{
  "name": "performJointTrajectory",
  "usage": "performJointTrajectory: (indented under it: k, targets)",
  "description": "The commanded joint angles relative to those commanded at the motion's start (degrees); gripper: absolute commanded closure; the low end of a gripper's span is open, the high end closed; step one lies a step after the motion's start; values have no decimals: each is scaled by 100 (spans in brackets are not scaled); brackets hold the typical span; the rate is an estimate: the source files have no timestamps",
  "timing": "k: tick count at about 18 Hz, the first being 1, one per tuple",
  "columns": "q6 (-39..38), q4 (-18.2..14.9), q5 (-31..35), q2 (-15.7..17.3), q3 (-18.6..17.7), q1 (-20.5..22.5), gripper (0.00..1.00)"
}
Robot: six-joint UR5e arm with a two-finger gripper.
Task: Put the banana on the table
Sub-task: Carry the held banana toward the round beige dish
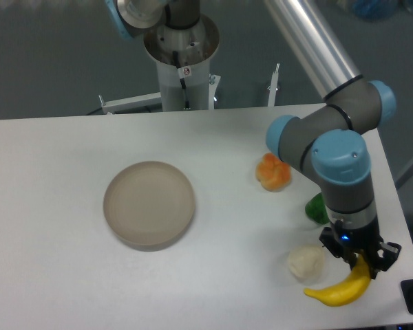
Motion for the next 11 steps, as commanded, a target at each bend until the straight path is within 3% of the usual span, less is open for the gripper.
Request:
performJointTrajectory:
  k: [4,11]
  targets:
    - [-808,0,79,238,-396,-430,63]
    - [-1812,9,114,212,-792,-897,63]
